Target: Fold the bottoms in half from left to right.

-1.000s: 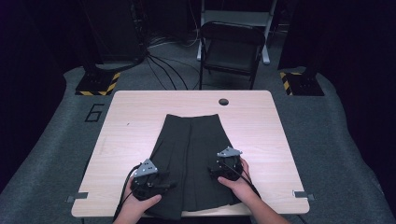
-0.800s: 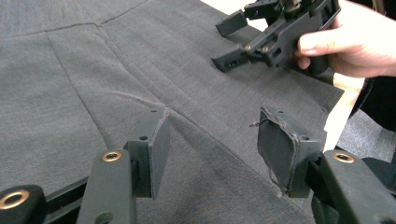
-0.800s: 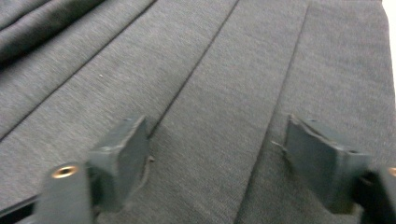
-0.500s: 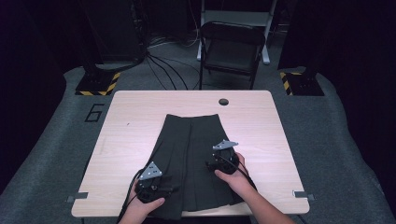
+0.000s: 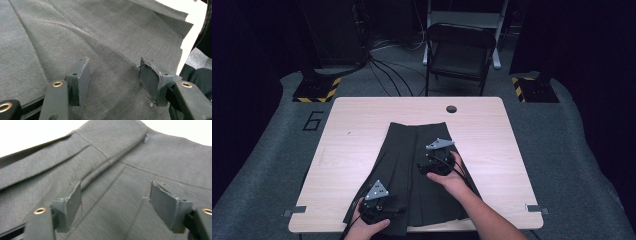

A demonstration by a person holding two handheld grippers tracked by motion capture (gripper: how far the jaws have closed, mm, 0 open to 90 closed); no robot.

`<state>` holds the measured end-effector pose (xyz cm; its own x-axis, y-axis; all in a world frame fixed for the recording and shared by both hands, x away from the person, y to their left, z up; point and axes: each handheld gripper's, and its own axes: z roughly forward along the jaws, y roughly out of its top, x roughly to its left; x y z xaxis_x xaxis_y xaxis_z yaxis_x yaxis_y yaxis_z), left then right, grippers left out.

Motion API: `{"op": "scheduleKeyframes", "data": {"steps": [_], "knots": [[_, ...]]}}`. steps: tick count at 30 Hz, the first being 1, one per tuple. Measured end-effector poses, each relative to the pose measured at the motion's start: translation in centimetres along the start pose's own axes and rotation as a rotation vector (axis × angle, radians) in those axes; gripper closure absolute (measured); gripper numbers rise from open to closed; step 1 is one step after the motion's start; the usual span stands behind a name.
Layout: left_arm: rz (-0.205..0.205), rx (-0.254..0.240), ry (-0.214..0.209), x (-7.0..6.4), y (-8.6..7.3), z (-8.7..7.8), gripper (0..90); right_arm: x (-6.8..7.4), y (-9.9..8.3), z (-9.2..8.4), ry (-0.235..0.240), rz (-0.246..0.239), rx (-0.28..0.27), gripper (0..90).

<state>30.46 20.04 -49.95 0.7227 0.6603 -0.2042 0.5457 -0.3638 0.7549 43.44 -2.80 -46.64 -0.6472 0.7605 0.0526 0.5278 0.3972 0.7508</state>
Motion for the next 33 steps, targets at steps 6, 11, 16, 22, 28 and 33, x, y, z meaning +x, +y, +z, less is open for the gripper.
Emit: {"op": "scheduleKeyframes", "data": {"steps": [6,11,16,22,28,33], "knots": [[-0.010,0.000,-0.008,-0.4,-0.3,0.0,40.6,0.4,0.8,1.3,0.022,-0.004,0.001,26.5],[0.009,-0.017,-0.009,-0.9,-0.4,-0.3,38.3,1.0,1.8,2.5,0.029,0.004,-0.011,31.4],[0.031,-0.021,-0.004,-1.3,-0.3,-0.2,33.4,1.3,2.3,3.9,0.012,0.006,-0.005,31.1],[0.064,0.004,0.010,-1.4,-0.6,0.2,31.3,1.4,2.0,5.6,0.001,-0.004,0.011,30.6],[0.057,0.023,0.001,-1.5,-0.8,0.6,36.9,1.0,1.3,7.0,-0.005,0.034,0.048,31.4],[0.069,0.028,0.020,-1.4,-0.9,0.8,43.7,0.7,1.1,7.7,0.003,0.024,0.044,35.5]]}}
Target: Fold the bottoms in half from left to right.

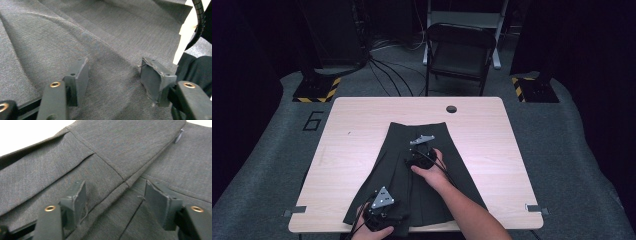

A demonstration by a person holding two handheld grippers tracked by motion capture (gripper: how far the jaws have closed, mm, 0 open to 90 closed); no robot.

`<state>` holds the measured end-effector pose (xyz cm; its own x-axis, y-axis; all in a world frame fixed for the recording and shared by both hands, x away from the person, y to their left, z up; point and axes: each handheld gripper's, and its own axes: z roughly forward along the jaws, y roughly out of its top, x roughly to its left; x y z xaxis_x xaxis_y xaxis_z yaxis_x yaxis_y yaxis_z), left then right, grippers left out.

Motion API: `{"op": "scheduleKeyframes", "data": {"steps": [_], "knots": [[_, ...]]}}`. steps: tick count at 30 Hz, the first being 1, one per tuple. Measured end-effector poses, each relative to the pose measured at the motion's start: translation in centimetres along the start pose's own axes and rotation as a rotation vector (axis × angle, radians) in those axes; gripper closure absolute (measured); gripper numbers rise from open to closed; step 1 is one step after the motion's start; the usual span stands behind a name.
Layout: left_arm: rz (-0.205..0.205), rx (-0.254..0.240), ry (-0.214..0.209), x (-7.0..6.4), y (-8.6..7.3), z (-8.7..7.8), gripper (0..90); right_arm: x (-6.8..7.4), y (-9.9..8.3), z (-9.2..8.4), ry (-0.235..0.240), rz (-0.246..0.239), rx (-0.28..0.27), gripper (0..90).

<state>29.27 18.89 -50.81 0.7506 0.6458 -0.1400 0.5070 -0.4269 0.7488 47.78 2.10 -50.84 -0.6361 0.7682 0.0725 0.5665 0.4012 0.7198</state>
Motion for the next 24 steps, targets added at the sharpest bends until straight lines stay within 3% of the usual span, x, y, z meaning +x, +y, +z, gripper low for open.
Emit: {"op": "scheduleKeyframes", "data": {"steps": [2,4,5,7,11,14,22,24], "knots": [[0.010,0.011,0.019,0.0,0.0,0.1,47.0,0.2,-0.2,0.2,0.021,-0.008,0.026,42.2],[-0.001,0.004,0.022,-0.1,-0.1,0.1,49.1,0.4,-0.3,0.4,0.017,-0.015,0.019,44.8],[-0.003,0.001,0.018,-0.1,0.0,-0.1,49.6,0.4,-0.3,0.5,0.008,-0.042,0.018,45.5],[-0.003,-0.009,0.019,-0.1,0.0,-0.2,49.6,0.6,-0.3,0.5,0.003,-0.034,0.017,46.2],[-0.014,-0.033,0.011,-0.3,0.4,-0.5,40.5,0.8,-0.3,0.4,0.005,-0.045,0.031,50.9],[-0.006,-0.042,0.021,-0.6,0.6,-0.3,33.2,0.8,-0.4,0.5,0.013,-0.062,0.010,56.5],[0.000,0.000,0.039,-1.3,0.9,0.8,29.1,0.9,-0.5,0.4,0.026,-0.059,0.022,59.6],[-0.006,0.011,0.025,-1.3,0.8,0.9,28.2,0.9,-0.5,0.4,0.026,-0.061,0.026,59.6]]}}
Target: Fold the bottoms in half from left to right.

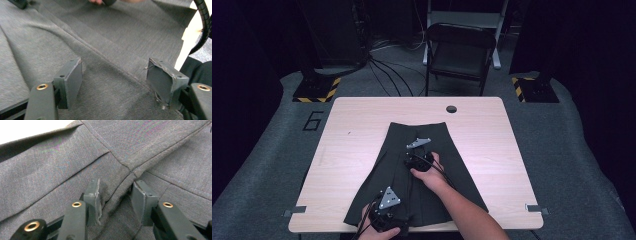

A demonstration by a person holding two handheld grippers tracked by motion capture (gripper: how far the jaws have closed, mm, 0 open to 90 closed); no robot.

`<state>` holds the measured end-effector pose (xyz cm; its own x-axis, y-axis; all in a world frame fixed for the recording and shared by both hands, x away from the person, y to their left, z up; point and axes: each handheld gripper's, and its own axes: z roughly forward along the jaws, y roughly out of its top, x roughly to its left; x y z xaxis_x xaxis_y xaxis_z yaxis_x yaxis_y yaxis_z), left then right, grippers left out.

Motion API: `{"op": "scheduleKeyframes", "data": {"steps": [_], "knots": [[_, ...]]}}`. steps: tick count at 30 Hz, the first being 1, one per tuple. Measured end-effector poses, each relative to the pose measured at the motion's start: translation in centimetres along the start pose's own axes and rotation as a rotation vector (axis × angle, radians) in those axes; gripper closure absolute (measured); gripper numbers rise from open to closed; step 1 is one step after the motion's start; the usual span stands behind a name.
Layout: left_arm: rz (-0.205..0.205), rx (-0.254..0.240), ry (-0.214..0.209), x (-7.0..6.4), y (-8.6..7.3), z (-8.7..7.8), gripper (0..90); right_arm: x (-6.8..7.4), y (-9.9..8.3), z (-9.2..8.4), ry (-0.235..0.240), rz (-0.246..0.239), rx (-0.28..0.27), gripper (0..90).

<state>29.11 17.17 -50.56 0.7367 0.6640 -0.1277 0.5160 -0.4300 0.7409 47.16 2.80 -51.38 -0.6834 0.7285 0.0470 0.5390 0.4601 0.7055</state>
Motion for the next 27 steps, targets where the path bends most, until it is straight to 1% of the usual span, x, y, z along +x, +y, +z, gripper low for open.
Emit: {"op": "scheduleKeyframes", "data": {"steps": [1,3,4,5,6,7,8,9,11,13,15,16,17,18,19,21,22,23,24,25,26,27], "knots": [[0.012,-0.005,0.026,-0.1,0.0,0.1,28.3,0.0,0.0,0.0,0.000,-0.001,0.002,59.6],[0.018,0.002,0.029,0.0,0.0,0.1,29.5,0.0,0.0,0.0,-0.002,0.001,-0.006,59.6],[0.011,0.003,0.034,-0.1,-0.1,0.1,31.3,0.0,0.0,0.0,-0.001,0.001,-0.004,59.6],[0.022,0.000,0.037,0.0,-0.1,-0.1,33.6,0.0,0.0,0.0,-0.001,0.001,-0.004,59.6],[0.022,0.000,0.037,0.0,-0.1,-0.1,36.7,0.0,0.0,0.0,-0.001,0.001,-0.004,59.6],[0.012,-0.004,0.035,0.0,-0.2,-0.2,41.0,0.0,0.0,0.1,0.003,0.013,-0.014,59.5],[0.013,-0.001,0.028,0.1,-0.2,-0.3,41.0,0.0,0.0,0.1,0.003,0.013,-0.014,59.5],[0.011,-0.003,0.034,0.2,-0.3,-0.6,50.0,0.0,0.0,0.1,0.001,0.011,-0.011,59.3],[0.004,-0.002,0.017,0.4,-0.3,-0.9,58.1,-0.2,0.1,0.0,0.004,-0.009,-0.010,59.3],[0.000,-0.003,0.018,0.5,-0.4,-1.0,65.1,-0.1,0.0,0.0,0.005,-0.002,-0.007,59.3],[-0.008,0.001,-0.006,0.6,-0.4,-1.2,72.2,-0.3,0.1,0.0,0.009,-0.011,-0.004,59.5],[-0.008,0.001,-0.006,0.6,-0.4,-1.2,76.2,-0.3,0.1,0.0,0.009,-0.011,-0.004,59.5],[-0.004,0.004,-0.012,0.7,-0.4,-1.3,79.6,-0.3,0.1,0.0,0.013,-0.005,-0.010,61.4],[-0.004,0.006,-0.022,0.6,-0.4,-1.3,83.0,-0.3,0.1,-0.1,0.024,0.010,-0.001,62.9],[0.004,0.006,-0.026,0.6,-0.4,-1.3,85.6,-0.3,0.1,-0.1,0.027,0.012,0.000,63.6],[0.006,0.008,-0.026,0.7,-0.3,-1.3,87.4,-0.3,0.1,-0.2,0.034,0.004,0.002,65.9],[-0.002,0.007,-0.041,0.8,-0.3,-1.3,87.6,-0.3,0.1,-0.2,0.033,-0.004,-0.005,67.1],[-0.010,0.007,-0.043,0.8,-0.3,-1.3,87.8,-0.2,0.1,-0.2,0.032,-0.004,-0.002,68.1],[-0.013,0.005,-0.052,0.9,-0.3,-1.4,87.9,-0.3,0.2,-0.3,0.031,-0.030,-0.006,69.5],[-0.019,0.000,-0.049,0.9,-0.3,-1.4,88.0,-0.2,0.2,-0.3,0.032,-0.029,-0.008,70.3],[-0.025,-0.006,-0.060,1.0,-0.2,-1.6,88.1,-0.1,0.2,-0.3,0.032,-0.015,-0.012,71.0],[-0.025,-0.010,-0.056,1.0,-0.2,-1.7,88.2,0.0,0.2,-0.4,0.033,-0.013,-0.016,72.0]]}}
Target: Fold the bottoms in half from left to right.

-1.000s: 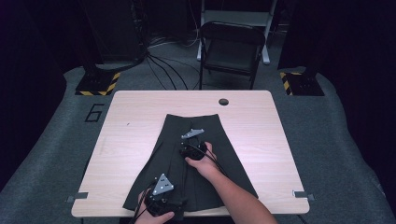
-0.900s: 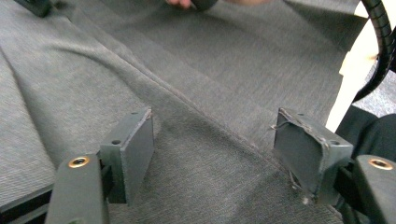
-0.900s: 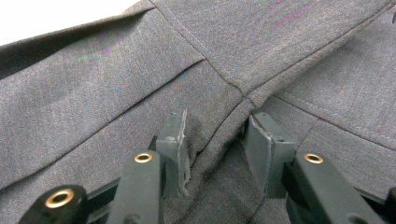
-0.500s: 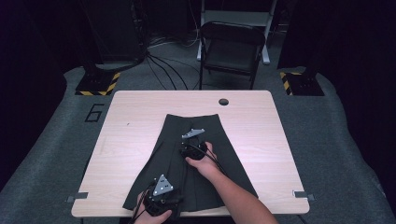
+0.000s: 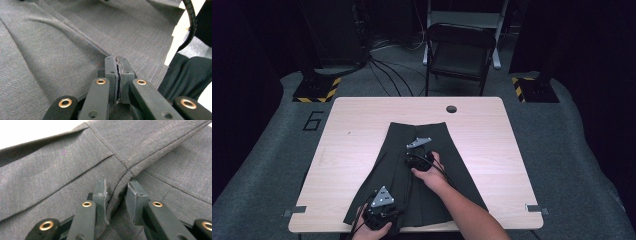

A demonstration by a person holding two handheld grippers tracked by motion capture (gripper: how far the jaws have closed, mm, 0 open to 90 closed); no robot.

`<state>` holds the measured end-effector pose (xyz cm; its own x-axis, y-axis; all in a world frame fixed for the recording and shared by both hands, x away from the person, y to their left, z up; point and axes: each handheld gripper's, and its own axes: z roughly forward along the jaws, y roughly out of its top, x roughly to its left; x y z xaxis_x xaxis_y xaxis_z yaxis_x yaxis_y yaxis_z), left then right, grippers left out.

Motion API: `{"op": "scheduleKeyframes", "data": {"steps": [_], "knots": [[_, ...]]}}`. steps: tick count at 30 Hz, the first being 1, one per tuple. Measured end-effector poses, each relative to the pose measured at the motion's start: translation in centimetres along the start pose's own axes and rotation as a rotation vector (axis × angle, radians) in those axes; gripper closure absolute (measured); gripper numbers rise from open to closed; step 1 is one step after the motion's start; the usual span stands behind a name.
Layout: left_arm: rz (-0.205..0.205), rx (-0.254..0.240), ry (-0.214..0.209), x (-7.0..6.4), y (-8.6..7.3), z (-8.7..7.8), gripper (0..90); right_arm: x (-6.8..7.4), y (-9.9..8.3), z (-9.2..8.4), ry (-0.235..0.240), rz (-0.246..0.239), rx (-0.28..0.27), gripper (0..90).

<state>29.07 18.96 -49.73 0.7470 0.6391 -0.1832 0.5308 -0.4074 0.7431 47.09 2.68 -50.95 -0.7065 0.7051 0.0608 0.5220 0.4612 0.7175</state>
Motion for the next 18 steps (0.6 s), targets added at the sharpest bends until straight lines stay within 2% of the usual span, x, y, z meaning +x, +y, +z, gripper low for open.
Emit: {"op": "scheduleKeyframes", "data": {"steps": [3,5,8,10,13,18], "knots": [[-0.010,-0.015,-0.011,0.2,0.2,-0.3,88.3,-0.2,0.1,-0.2,0.006,-0.025,-0.009,74.6],[-0.012,-0.030,-0.001,0.2,0.3,-0.6,88.4,-0.1,0.1,-0.2,0.004,-0.019,-0.020,75.8],[-0.011,-0.047,-0.009,0.3,0.5,-1.1,88.5,0.0,0.0,-0.4,0.005,-0.038,-0.028,78.7],[-0.011,-0.048,-0.011,0.3,0.6,-1.3,88.5,0.0,0.0,-0.5,0.007,-0.038,-0.026,78.9],[-0.019,-0.070,-0.013,0.3,0.7,-1.6,88.5,0.0,0.2,-0.8,0.006,-0.040,-0.051,79.5],[-0.019,-0.092,-0.023,0.4,1.1,-2.2,88.5,-0.2,0.7,-1.5,0.016,-0.020,-0.067,79.8]]}}
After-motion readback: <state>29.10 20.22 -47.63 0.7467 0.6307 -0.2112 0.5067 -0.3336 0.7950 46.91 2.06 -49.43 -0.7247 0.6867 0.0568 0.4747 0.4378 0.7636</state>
